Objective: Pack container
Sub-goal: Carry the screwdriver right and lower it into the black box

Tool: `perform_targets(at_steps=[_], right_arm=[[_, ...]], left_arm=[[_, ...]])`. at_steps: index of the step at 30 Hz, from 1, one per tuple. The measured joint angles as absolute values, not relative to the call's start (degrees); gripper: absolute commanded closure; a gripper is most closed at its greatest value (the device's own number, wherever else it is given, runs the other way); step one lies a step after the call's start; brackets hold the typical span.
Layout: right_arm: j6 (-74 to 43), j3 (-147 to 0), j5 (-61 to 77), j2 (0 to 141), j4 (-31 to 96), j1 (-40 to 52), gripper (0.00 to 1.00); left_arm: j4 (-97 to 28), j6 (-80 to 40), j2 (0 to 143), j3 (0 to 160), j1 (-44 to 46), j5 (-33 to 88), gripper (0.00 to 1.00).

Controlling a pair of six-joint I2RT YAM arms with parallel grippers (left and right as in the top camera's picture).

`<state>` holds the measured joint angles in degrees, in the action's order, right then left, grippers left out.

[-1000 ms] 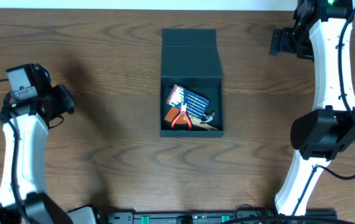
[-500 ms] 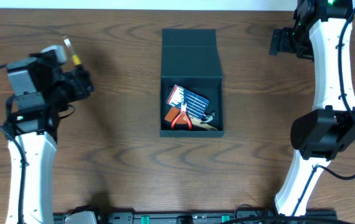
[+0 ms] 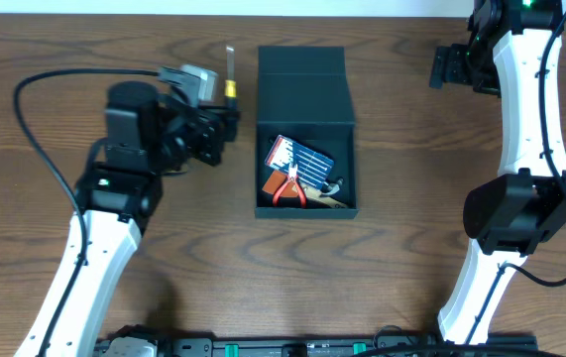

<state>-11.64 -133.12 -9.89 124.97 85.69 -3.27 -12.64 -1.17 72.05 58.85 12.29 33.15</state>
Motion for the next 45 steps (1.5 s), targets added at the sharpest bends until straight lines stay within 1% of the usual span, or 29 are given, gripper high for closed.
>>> perform_targets(at_steps=[7, 17, 33, 39, 45], right_arm=[[-11.64, -133.12, -9.91, 124.97, 85.71, -3.27, 0.01], [-11.64, -133.14, -9.89, 124.97, 85.69, -3.27, 0.01], [-11.64, -133.14, -9.89, 124.97, 85.69, -3.27, 0.01], [-11.64, -133.12, -9.89, 124.97, 85.69, -3.27, 0.01], [-11.64, -133.14, -9.91, 124.97, 85.69, -3.27, 0.01]], left_arm=[[-12.67, 5.80, 72.69, 58.85, 18.83, 33.28, 0.94], [-15.22, 13.56, 79.24, 58.85, 23.86, 33.21, 0.94], [-16.10, 15.07, 95.94, 58.85, 24.97, 33.04, 0.94], [-16.12, 15.07, 98.89, 58.85, 24.97, 32.97, 0.94], [-16.49, 15.07, 99.26, 58.85, 25.87, 29.89, 0.94]])
